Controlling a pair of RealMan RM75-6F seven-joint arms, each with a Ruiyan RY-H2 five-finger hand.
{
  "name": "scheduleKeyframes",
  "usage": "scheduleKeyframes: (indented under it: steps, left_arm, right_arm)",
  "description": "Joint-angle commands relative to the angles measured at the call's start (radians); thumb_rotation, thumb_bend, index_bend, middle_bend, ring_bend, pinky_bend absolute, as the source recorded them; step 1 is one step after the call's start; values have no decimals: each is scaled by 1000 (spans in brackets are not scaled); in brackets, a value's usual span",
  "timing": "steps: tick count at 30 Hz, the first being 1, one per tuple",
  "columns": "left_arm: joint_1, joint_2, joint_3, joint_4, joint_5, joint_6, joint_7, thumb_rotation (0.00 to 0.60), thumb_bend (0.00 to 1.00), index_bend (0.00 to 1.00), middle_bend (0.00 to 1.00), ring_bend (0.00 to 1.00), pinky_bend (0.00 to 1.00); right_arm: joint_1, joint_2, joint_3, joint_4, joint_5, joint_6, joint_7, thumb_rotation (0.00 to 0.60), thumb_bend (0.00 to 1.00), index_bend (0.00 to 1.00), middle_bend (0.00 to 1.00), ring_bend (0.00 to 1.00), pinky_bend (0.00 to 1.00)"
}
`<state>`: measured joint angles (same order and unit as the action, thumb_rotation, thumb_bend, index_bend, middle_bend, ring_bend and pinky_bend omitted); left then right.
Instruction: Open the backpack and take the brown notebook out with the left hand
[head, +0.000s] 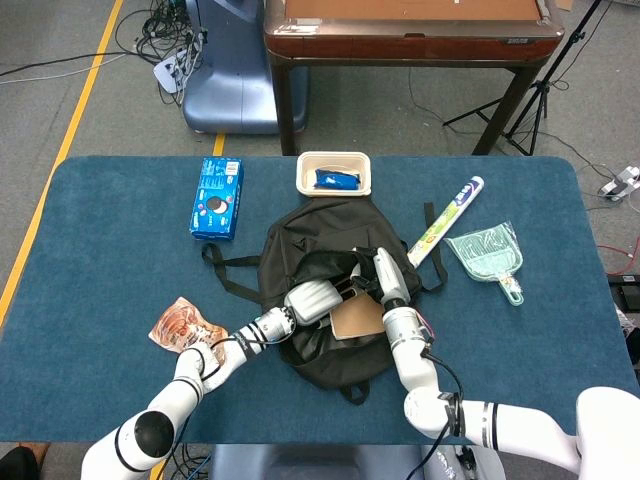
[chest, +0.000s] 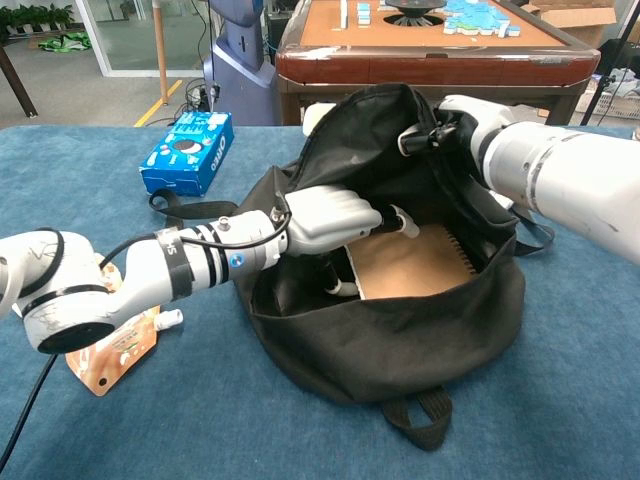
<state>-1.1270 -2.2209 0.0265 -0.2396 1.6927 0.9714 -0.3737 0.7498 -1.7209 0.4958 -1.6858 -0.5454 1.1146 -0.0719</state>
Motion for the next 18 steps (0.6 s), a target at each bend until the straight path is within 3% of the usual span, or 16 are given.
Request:
scheduleKeyframes:
  steps: [1, 7, 12, 18]
  left_arm:
    - [-4, -7, -3, 7, -8, -9, -2, 600, 226, 151, 106, 155, 269]
    - [-6, -23, -15, 18, -32, -19, -9, 600, 225, 206, 119, 161, 269]
    - [-2, -29, -16, 27, -43, -19, -17, 600, 235, 269, 191, 230, 269]
    - [7, -28, -19, 27, -55, -6, -45, 600, 327, 271, 212, 270, 283]
  right_arm:
    - [0, -1, 1, 1, 1, -1, 0, 600, 1000, 620, 462, 278, 98]
    - [0, -4, 3, 6, 3, -5, 4, 600, 1000, 620, 462, 278, 98]
    - [-2, -4, 6, 11, 5, -7, 7, 600, 1000, 619, 461, 278, 98]
    - [-3, -5, 9, 16, 9, -12, 11, 600, 1000, 620, 462, 278, 98]
